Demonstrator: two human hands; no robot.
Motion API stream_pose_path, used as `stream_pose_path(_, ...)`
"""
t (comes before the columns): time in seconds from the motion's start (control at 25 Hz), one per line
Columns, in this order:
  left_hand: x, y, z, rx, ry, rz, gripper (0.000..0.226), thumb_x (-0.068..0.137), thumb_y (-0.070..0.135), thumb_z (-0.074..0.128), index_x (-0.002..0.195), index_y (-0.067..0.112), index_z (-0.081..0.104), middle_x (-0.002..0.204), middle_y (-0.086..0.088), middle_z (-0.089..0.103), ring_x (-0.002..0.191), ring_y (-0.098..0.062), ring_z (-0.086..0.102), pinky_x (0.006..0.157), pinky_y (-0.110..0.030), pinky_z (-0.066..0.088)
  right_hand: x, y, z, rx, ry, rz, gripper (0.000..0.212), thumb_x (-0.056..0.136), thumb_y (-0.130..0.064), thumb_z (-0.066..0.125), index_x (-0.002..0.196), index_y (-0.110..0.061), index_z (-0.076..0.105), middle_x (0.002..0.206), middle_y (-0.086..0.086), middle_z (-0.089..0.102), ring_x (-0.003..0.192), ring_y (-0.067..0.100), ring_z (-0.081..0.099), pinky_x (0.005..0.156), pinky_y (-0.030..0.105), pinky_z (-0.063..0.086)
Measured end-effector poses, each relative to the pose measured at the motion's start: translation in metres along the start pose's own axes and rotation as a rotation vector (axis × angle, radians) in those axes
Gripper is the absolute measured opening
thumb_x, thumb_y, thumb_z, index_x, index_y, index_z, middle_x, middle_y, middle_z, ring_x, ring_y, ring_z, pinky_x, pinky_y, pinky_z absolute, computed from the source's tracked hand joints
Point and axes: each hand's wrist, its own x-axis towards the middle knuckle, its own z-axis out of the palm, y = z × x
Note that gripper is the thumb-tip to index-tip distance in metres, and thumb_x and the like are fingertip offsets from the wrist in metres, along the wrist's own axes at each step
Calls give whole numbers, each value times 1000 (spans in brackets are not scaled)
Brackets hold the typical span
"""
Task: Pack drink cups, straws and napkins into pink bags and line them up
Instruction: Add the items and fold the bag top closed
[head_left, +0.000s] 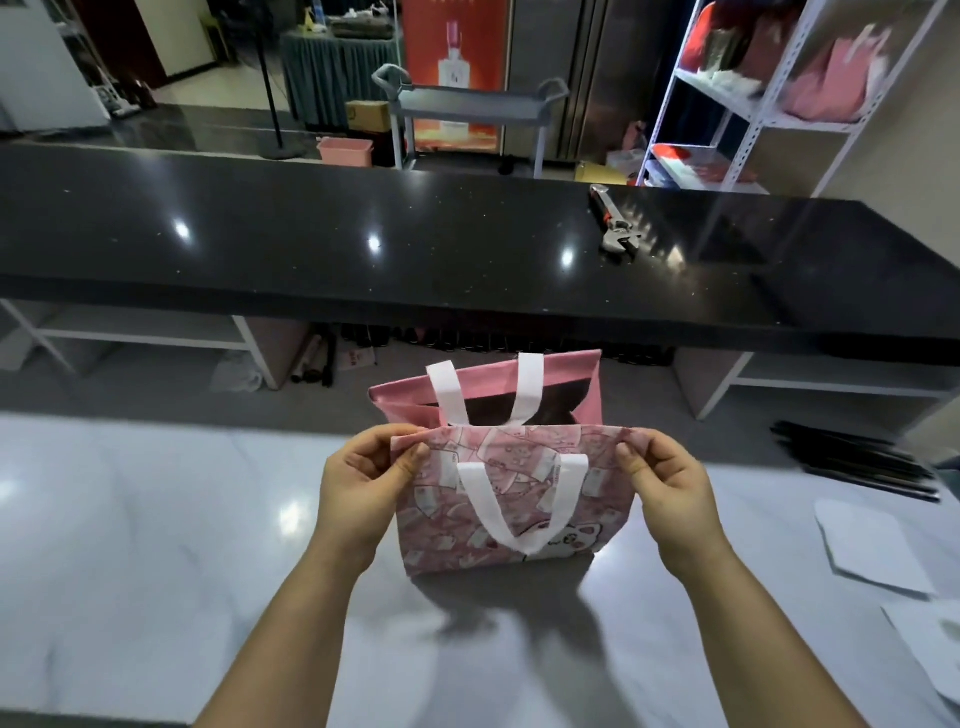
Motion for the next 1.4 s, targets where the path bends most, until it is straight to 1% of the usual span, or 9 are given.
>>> stream_pose_path(0.28, -10, -1, 2, -25, 86, 10, 9, 79, 23, 70, 86, 27, 74, 84, 5, 74, 79, -6, 69, 66, -18, 55, 16, 0, -12, -86, -205, 18, 28, 92, 0, 57, 79, -23, 65, 82, -9, 68, 80, 6, 64, 69, 21, 53)
stream_pose_path(0.36, -8, 1, 3, 19, 131, 47, 7, 78, 24, 70, 84, 26, 75, 91, 7, 74, 82, -4, 68, 66, -18, 55, 30, -2, -13, -138, -208, -16, 24, 88, 4, 62, 78, -17, 66, 109, -9, 66, 101, 12, 62, 81, 32, 52)
stream_pose_path(0.48, 1, 3, 1, 65, 110, 35, 8, 79, 24, 70, 79, 16, 72, 128, 15, 60, 103, 2, 64, 70, -19, 56, 46, -5, -9, -164, -257, 9, 23, 81, 1, 66, 69, -18, 65, 142, -21, 44, 129, 14, 46, 93, 41, 46)
stream_pose_path(0.6, 21, 13, -11, 90, -25, -34, 6, 74, 25, 73, 75, 20, 74, 143, 23, 45, 113, 3, 59, 76, -20, 56, 57, -9, -6, -61, -313, 21, 22, 75, -3, 62, 62, -20, 62, 142, -24, 45, 129, 13, 49, 91, 40, 48)
stream_pose_path(0.72, 36, 13, -15, 197, -76, -72, 15, 69, 28, 78, 80, 18, 76, 135, 17, 56, 121, -17, 57, 94, -41, 52, 63, -5, -5, -44, -273, 33, 23, 78, -1, 63, 63, -19, 63, 134, -18, 53, 119, 16, 56, 82, 36, 52)
stream_pose_path(0.84, 37, 3, -8, 271, 37, 9, 14, 66, 25, 81, 77, 19, 76, 117, 4, 69, 113, -25, 62, 100, -53, 46, 63, 4, -5, -76, -211, 14, 30, 85, 7, 59, 69, -17, 64, 125, -6, 58, 109, 21, 59, 78, 30, 53)
stream_pose_path(1.16, 34, -4, 12, 84, 281, 98, 34, 60, 13, 85, 76, 31, 62, 91, 2, 73, 90, -18, 70, 80, -29, 56, 58, 8, -2, -98, -93, -17, 28, 82, 0, 70, 89, -26, 62, 96, -3, 67, 90, 21, 65, 72, 31, 57)
stream_pose_path(1.32, 33, 11, 4, 249, 132, 85, 57, 67, 16, 86, 107, 41, 54, 106, 8, 69, 99, -10, 67, 81, -22, 56, 65, -14, -10, -286, -269, -99, 68, 80, -8, 75, 128, -44, 44, 115, -10, 57, 106, 11, 61, 87, 32, 53)
stream_pose_path(1.4, 31, 21, 2, 377, 61, 137, 53, 75, 16, 81, 114, 41, 55, 111, 16, 66, 103, -4, 62, 81, -18, 54, 70, -27, -9, -442, -371, -149, 63, 83, -22, 73, 130, -50, 43, 129, -21, 48, 115, -3, 52, 95, 27, 48)
